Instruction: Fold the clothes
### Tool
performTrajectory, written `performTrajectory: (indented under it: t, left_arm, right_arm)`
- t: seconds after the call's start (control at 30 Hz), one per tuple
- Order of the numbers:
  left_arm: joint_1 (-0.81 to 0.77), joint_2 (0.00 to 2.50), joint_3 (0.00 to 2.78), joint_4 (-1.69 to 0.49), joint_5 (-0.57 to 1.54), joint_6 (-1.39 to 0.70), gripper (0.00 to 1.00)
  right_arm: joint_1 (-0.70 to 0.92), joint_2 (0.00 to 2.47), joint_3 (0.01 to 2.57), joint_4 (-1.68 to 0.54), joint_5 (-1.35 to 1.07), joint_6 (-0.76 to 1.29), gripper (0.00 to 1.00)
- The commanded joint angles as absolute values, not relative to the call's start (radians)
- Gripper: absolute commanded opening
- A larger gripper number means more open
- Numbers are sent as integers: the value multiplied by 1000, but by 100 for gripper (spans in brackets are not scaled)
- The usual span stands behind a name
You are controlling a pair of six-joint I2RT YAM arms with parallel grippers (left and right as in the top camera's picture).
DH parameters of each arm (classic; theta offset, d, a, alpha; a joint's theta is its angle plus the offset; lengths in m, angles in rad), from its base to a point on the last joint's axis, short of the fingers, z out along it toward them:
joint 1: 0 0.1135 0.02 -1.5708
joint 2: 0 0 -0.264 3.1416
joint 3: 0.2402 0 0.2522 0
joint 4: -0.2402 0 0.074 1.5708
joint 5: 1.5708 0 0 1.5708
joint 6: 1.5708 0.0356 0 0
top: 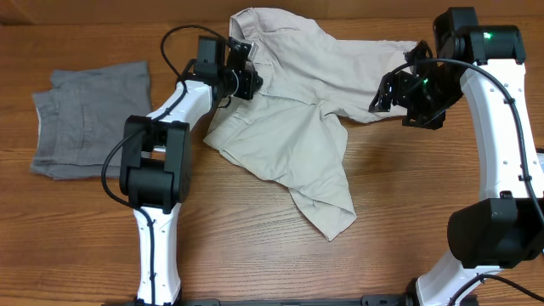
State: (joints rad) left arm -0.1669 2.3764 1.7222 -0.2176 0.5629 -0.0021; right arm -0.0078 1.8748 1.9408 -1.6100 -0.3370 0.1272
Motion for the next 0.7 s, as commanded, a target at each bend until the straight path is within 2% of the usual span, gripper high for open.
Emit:
performTrajectory:
  t: [0.0, 0.1, 0.27, 0.43, 0.57, 0.6, 0.63, 0.67]
  left_arm:
    - [-117, 2360, 1736, -234, 690, -30, 4]
    - [-61, 2305, 1752, -235, 762, -83, 4]
    - [6, 2212, 1752, -309, 736, -85, 4]
    - [34, 2161, 1752, -432, 605, -14, 4]
    - [29, 2173, 1751, -546, 394, 23, 4]
    - [27, 2181, 1751, -565, 363, 23, 15]
    - [25, 2185, 1751, -579, 353, 25, 33]
    - [25, 2186, 1751, -591, 354, 36, 57]
  right_arm:
    - [-12, 1866, 1938, -1608, -332, 126, 82]
    - [-12, 1866, 1938, -1605, -332, 126, 82]
    - [-12, 1866, 1938, -1605, -332, 126, 82]
    - [-12, 1866, 1938, -1603, -332, 126, 83]
    - [-12, 1866, 1938, -1603, -332, 126, 82]
    - [-12, 1866, 1938, -1603, -332, 126, 82]
    - [-12, 1866, 1938, -1603, -332, 126, 83]
    - [-12, 1866, 1938, -1603, -332, 126, 83]
